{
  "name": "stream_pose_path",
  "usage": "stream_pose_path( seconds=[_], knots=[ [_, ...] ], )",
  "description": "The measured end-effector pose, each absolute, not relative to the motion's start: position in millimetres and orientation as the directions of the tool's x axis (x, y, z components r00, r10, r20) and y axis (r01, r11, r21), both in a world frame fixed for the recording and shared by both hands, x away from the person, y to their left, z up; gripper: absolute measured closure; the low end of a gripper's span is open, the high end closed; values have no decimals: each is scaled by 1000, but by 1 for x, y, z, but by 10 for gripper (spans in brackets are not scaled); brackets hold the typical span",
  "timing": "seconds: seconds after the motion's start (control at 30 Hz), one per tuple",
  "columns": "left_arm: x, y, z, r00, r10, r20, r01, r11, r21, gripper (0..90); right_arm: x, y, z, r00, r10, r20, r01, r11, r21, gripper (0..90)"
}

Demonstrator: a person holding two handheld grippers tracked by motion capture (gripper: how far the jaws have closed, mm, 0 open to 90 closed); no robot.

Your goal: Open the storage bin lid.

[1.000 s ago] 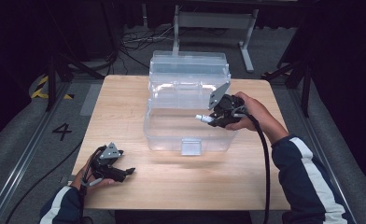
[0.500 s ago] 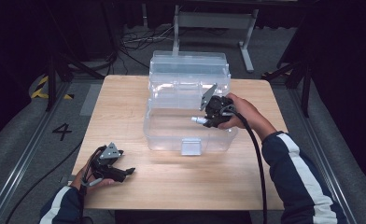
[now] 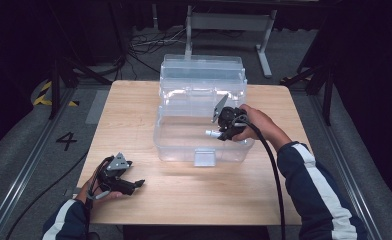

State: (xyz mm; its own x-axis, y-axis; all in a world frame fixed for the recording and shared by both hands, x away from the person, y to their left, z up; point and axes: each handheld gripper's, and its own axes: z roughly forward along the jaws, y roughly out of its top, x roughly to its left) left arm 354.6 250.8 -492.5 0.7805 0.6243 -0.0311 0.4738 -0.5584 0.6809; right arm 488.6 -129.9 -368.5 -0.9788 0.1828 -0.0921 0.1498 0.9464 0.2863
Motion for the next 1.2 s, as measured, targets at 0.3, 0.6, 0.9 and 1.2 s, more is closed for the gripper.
stream_pose_path(
  seconds=[0.3, 0.6, 0.9, 1.2],
  knots=[
    [355, 251, -493, 781, 624, -31, 473, -559, 681, 144, 491, -131, -379, -980, 180, -84, 154, 955, 255, 704],
    [354, 251, -493, 780, 625, -33, 475, -557, 681, 144, 492, -132, -389, -984, 164, -70, 145, 964, 223, 703],
    [354, 251, -493, 780, 625, -34, 475, -556, 682, 144, 494, -133, -396, -986, 158, -59, 143, 968, 209, 703],
    [354, 251, -493, 780, 625, -34, 476, -556, 681, 144, 496, -134, -399, -986, 161, -51, 148, 968, 203, 701]
  ],
)
